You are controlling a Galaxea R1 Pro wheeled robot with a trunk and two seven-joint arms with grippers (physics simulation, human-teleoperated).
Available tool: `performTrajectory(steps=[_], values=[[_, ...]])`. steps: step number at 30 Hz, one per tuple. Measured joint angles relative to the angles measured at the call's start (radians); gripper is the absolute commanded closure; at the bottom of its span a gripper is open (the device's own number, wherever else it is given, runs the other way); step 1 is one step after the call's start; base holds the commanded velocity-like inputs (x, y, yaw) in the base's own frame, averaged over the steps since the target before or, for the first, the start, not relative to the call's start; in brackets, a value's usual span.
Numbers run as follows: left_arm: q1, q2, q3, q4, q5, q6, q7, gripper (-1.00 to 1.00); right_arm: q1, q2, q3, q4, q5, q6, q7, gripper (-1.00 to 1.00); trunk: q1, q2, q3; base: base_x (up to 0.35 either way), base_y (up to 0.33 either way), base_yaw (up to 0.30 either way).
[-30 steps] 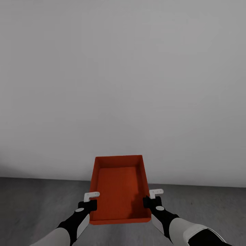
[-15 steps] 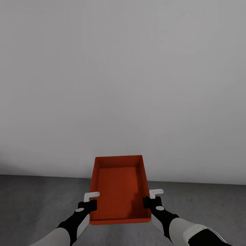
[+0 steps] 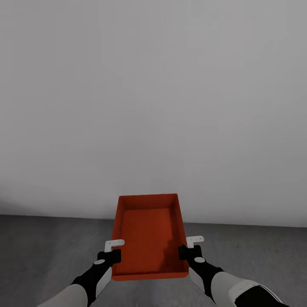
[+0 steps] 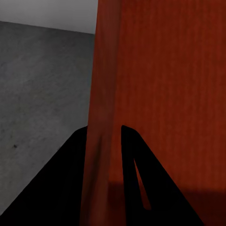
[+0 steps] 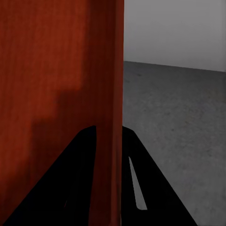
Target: Move the two storage containers from the living room to the garage. In the garage, place one container on the floor and stack the other container on top of it (either order is fine).
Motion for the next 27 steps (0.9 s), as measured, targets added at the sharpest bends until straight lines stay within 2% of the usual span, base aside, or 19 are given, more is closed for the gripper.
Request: performTrajectory(steps=[27], values=[[0.0, 0.0, 0.0, 0.002, 0.001, 0.001, 0.0, 1.0, 0.0, 0.0, 0.0, 0.001, 0.001, 0.002, 0.0, 1.0, 0.0, 0.0, -0.043, 0.0, 0.0, 0.0]])
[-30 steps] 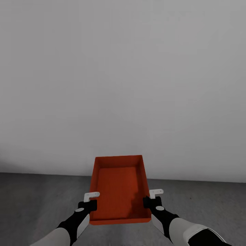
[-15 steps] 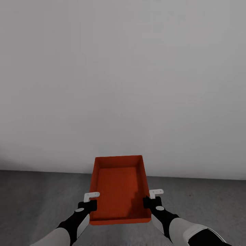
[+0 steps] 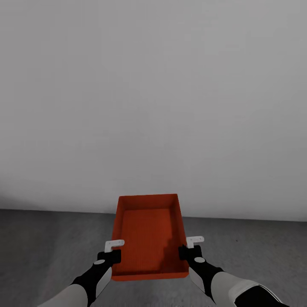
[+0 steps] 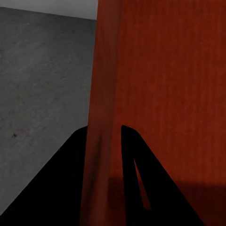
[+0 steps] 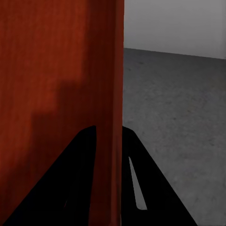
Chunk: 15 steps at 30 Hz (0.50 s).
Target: Move the two storage containers from the living room to the garage. In the garage, place one container on the floor and stack the other container on top of it (either order is fine).
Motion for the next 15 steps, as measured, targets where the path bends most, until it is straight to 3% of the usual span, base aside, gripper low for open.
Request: performTrajectory(steps=[15], values=[[0.0, 0.0, 0.0, 0.0, 0.0, 0.0, 0.0, 1.0, 0.0, 0.0, 0.0, 0.0, 0.0, 0.0, 0.0, 1.0, 0.0, 0.0, -0.024, 0.0, 0.0, 0.0]])
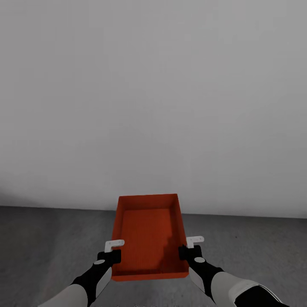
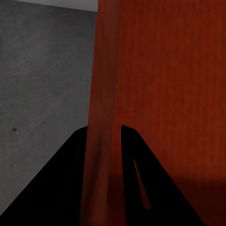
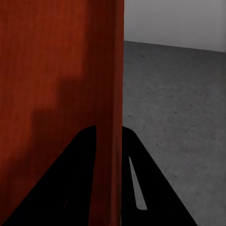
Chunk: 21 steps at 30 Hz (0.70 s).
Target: Move the two storage containers from the living room to the garage. In the garage, place one container on the floor and stack the other container on top of it (either order is fine).
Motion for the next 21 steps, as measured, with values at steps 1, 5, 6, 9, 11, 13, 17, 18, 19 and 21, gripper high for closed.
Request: performTrajectory(steps=[1, 5, 6, 9, 11, 13, 17, 18, 19, 21], values=[[0.0, 0.0, 0.0, 0.0, 0.0, 0.0, 0.0, 1.0, 0.0, 0.0, 0.0, 0.0, 0.0, 0.0, 0.0, 1.0, 0.0, 0.0, -0.002, 0.0, 0.0, 0.0], [0.0, 0.0, 0.0, 0.0, 0.0, 0.0, 0.0, 1.0, 0.0, 0.0, 0.0, 0.0, 0.0, 0.0, 0.0, 1.0, 0.0, 0.0, -0.008, 0.0, 0.0, 0.0], [0.0, 0.0, 0.0, 0.0, 0.0, 0.0, 0.0, 1.0, 0.0, 0.0, 0.0, 0.0, 0.0, 0.0, 0.0, 1.0, 0.0, 0.0, -0.01, 0.0, 0.0, 0.0], [0.0, 0.0, 0.0, 0.0, 0.0, 0.0, 0.0, 1.0, 0.0, 0.0, 0.0, 0.0, 0.0, 0.0, 0.0, 1.0, 0.0, 0.0, -0.014, 0.0, 0.0, 0.0], [0.0, 0.0, 0.0, 0.0, 0.0, 0.0, 0.0, 1.0, 0.0, 0.0, 0.0, 0.0, 0.0, 0.0, 0.0, 1.0, 0.0, 0.0, -0.018, 0.0, 0.0, 0.0], [0.0, 0.0, 0.0, 0.0, 0.0, 0.0, 0.0, 1.0, 0.0, 0.0, 0.0, 0.0, 0.0, 0.0, 0.0, 1.0, 0.0, 0.0, -0.021, 0.0, 0.0, 0.0], [0.0, 0.0, 0.0, 0.0, 0.0, 0.0, 0.0, 1.0, 0.0, 0.0, 0.0, 0.0, 0.0, 0.0, 0.0, 1.0, 0.0, 0.0, -0.027, 0.0, 0.0, 0.0], [0.0, 0.0, 0.0, 0.0, 0.0, 0.0, 0.0, 1.0, 0.0, 0.0, 0.0, 0.0, 0.0, 0.0, 0.0, 1.0, 0.0, 0.0, -0.029, 0.0, 0.0, 0.0], [0.0, 0.0, 0.0, 0.0, 0.0, 0.0, 0.0, 1.0, 0.0, 0.0, 0.0, 0.0, -0.001, 0.0, 0.0, 1.0, 0.0, 0.0, -0.031, 0.0, 0.0, 0.0], [0.0, 0.0, 0.0, 0.0, 0.0, 0.0, 0.0, 1.0, 0.0, 0.0, 0.0, 0.0, 0.0, 0.0, 0.0, 1.0, 0.0, 0.0, -0.034, 0.0, 0.0, 0.0]])
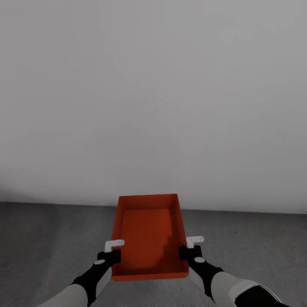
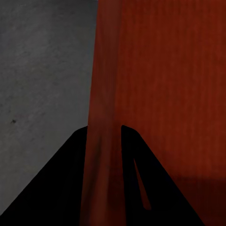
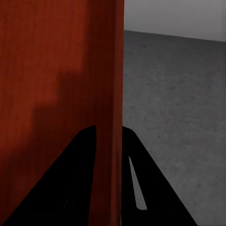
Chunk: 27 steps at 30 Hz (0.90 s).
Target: Move the two storage containers from the living room to the garage. In the garage, place one container on the floor and stack the other container on top of it (either order is fine).
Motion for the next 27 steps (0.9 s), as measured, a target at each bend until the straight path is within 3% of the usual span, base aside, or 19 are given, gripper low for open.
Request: performTrajectory(steps=[27], values=[[0.0, 0.0, 0.0, 0.0, 0.0, 0.0, 0.0, 1.0, 0.0, 0.0, 0.0, 0.0, 0.0, 0.0, 0.0, 1.0, 0.0, 0.0, -0.043, 0.0, 0.0, 0.0]])
